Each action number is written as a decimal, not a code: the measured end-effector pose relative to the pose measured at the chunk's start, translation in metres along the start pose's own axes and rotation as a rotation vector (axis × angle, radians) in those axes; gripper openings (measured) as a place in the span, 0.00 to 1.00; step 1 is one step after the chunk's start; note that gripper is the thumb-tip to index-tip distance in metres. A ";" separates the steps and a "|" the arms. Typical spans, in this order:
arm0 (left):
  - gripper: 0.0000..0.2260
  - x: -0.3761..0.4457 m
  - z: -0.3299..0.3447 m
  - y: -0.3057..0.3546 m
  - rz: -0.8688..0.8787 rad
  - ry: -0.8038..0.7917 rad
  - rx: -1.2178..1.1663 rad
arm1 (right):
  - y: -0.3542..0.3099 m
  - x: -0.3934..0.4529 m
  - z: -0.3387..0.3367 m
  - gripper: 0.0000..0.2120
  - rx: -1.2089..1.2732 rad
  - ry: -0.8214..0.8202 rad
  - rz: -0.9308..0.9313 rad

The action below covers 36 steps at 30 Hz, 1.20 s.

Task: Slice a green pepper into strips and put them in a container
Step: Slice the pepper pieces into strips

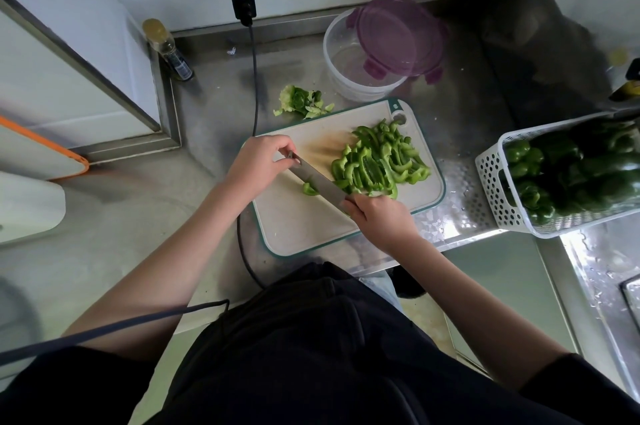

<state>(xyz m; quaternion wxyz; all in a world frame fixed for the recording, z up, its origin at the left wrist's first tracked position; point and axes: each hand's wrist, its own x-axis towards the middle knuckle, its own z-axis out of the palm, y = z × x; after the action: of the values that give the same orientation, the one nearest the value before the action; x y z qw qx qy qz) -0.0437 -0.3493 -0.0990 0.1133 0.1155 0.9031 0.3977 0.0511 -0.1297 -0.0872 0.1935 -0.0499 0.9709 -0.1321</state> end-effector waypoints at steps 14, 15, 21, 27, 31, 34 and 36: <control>0.11 -0.033 0.032 -0.003 -0.084 -0.012 0.036 | -0.002 0.002 -0.012 0.16 0.213 0.055 0.128; 0.13 -0.035 0.039 -0.001 -0.079 -0.056 0.073 | -0.001 0.002 -0.014 0.15 0.206 0.048 0.121; 0.15 -0.021 0.053 0.006 -0.132 -0.009 0.015 | 0.001 -0.010 -0.021 0.15 0.192 0.077 0.183; 0.18 -0.017 0.045 0.002 -0.069 -0.108 -0.042 | 0.009 -0.055 -0.015 0.15 0.127 0.057 0.253; 0.11 -0.010 0.048 0.003 0.034 -0.140 0.040 | 0.012 -0.073 -0.005 0.15 0.128 0.007 0.287; 0.10 -0.007 0.049 0.006 0.026 -0.101 0.079 | 0.010 -0.075 -0.003 0.15 0.082 -0.020 0.261; 0.10 -0.007 0.047 0.007 0.012 -0.086 0.098 | 0.006 -0.073 -0.003 0.16 0.068 -0.026 0.238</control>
<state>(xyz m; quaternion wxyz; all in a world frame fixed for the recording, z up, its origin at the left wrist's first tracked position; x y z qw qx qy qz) -0.0219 -0.3139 -0.1238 0.1436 0.1434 0.9152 0.3482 0.1172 -0.1127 -0.0598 0.2217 0.0705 0.9624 -0.1405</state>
